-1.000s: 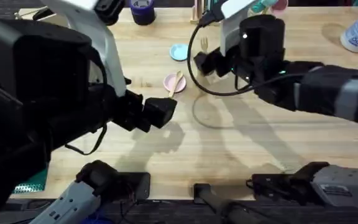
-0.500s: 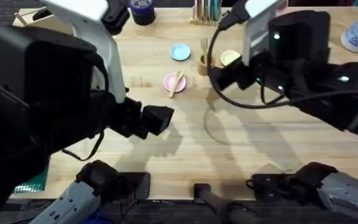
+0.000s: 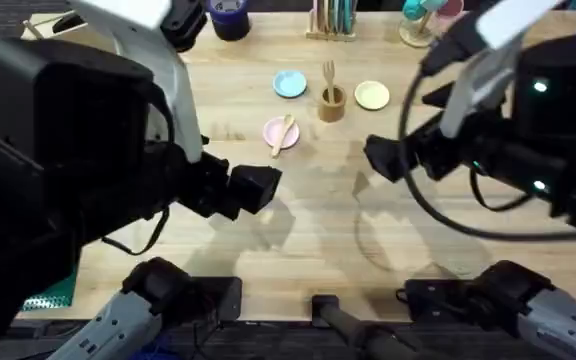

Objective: Pick up a utensil and set it on the pink plate, then put the other utensil in the container.

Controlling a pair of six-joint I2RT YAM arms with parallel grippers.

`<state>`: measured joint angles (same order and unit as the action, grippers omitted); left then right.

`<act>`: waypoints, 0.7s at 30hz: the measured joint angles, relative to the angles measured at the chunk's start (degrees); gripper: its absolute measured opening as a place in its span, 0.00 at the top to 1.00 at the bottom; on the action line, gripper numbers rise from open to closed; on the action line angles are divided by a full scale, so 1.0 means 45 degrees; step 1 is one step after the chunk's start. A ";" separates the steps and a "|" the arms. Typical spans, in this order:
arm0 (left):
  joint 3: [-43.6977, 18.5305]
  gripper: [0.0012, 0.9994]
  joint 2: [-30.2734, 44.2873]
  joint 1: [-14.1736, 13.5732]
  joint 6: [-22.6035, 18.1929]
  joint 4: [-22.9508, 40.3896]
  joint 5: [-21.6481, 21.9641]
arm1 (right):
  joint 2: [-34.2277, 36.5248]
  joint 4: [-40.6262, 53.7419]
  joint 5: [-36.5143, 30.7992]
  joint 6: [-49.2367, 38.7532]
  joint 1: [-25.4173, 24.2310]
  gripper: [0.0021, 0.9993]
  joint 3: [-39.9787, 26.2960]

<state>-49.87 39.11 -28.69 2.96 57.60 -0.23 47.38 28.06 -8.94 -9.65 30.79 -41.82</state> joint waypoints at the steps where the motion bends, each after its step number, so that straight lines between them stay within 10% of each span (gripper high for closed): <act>1: 0.0000 0.01 0.0000 0.0000 0.0000 0.0000 -0.0005 | -0.0242 0.0277 0.0064 0.0000 0.0000 0.00 0.0000; 21: 0.0000 0.01 -0.0005 0.0000 0.0005 0.0000 -0.0005 | -0.1007 0.0944 0.0283 0.0000 0.0000 0.00 0.0000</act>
<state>-49.87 39.09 -28.69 2.98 57.60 -0.25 42.85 32.31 -7.66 -9.65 30.79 -41.82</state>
